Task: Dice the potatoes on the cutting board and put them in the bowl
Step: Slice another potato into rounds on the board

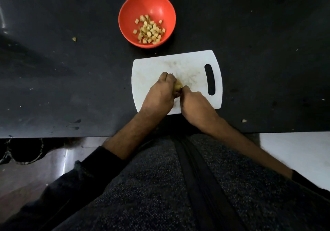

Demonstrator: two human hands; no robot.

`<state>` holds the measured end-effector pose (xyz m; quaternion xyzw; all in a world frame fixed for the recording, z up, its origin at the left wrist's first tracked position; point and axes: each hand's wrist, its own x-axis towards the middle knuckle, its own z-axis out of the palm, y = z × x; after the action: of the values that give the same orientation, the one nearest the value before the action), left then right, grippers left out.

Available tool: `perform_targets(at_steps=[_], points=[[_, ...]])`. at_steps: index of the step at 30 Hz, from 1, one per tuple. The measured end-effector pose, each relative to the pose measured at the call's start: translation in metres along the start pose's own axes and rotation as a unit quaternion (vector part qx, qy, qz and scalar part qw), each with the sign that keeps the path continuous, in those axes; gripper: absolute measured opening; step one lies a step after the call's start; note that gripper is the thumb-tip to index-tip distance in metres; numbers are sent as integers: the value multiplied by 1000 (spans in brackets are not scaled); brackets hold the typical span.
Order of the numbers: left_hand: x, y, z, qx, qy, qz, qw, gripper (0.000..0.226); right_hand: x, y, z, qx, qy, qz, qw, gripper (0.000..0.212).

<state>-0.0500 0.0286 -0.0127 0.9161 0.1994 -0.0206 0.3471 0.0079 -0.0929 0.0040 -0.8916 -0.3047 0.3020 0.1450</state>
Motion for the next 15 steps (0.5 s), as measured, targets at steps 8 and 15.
perform_targets(at_steps=[8,15], points=[[-2,2,0,2,17,-17,1000,28,-21,20,16,-17,-53,12,998,11],[-1,-2,-2,-58,-2,-49,997,27,-38,20,14,-20,-84,51,995,9]])
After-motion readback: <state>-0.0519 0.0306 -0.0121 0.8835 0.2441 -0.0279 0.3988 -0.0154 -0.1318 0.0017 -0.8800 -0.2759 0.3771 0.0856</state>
